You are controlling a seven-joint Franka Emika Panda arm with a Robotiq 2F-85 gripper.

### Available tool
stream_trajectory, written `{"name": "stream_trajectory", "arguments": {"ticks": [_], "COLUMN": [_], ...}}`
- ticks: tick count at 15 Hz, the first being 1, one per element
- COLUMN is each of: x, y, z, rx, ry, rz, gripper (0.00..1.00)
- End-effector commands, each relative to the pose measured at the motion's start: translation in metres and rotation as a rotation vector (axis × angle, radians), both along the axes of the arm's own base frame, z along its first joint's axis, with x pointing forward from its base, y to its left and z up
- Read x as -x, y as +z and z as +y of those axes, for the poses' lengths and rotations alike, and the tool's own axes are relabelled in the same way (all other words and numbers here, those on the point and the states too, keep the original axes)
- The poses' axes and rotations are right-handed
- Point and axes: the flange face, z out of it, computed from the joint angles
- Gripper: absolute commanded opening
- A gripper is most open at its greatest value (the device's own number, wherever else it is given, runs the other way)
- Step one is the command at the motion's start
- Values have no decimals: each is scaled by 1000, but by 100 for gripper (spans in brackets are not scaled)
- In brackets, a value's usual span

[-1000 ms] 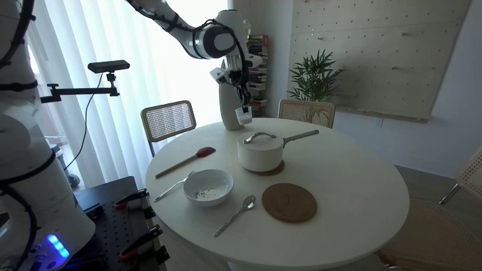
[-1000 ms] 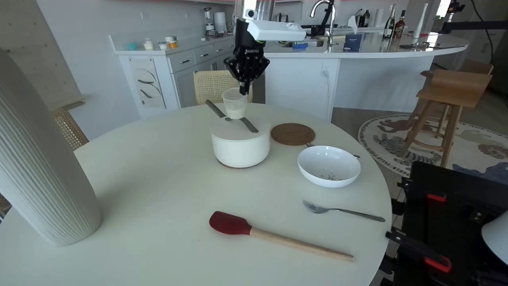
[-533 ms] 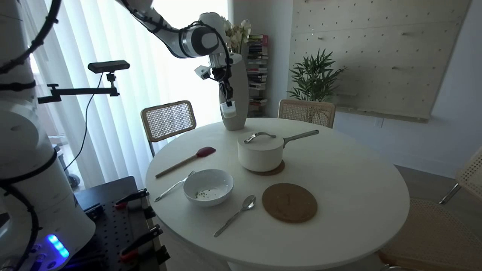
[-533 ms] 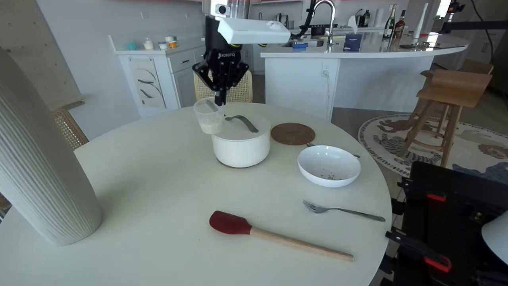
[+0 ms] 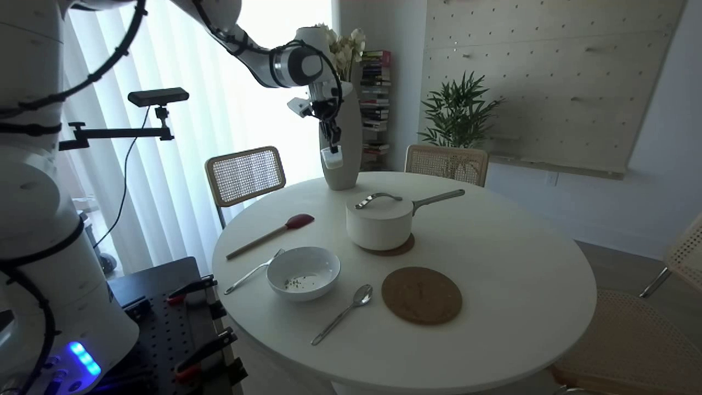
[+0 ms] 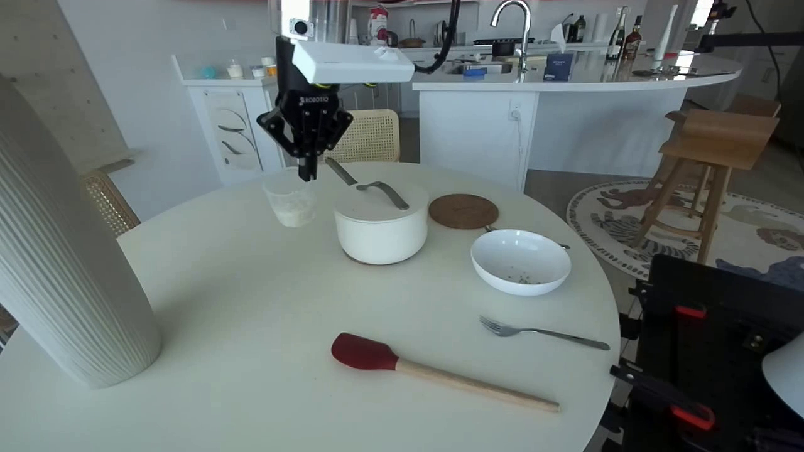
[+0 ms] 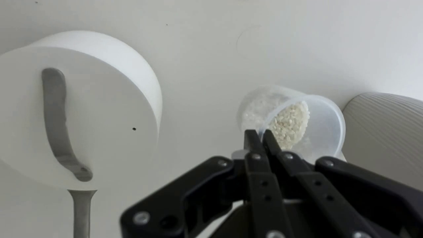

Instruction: Take the clear cup and place it at the left side of the white pot

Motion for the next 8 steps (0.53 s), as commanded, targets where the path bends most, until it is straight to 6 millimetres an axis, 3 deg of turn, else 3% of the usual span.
{"name": "stream_trajectory", "arguments": {"ticks": [1,8], "x": [-35,-69], "y": [-18,-66], "z": [11,23], "rx": [-19,-58], "ry": [27,64], "rz": [50,155], "gripper": [1,1]}}
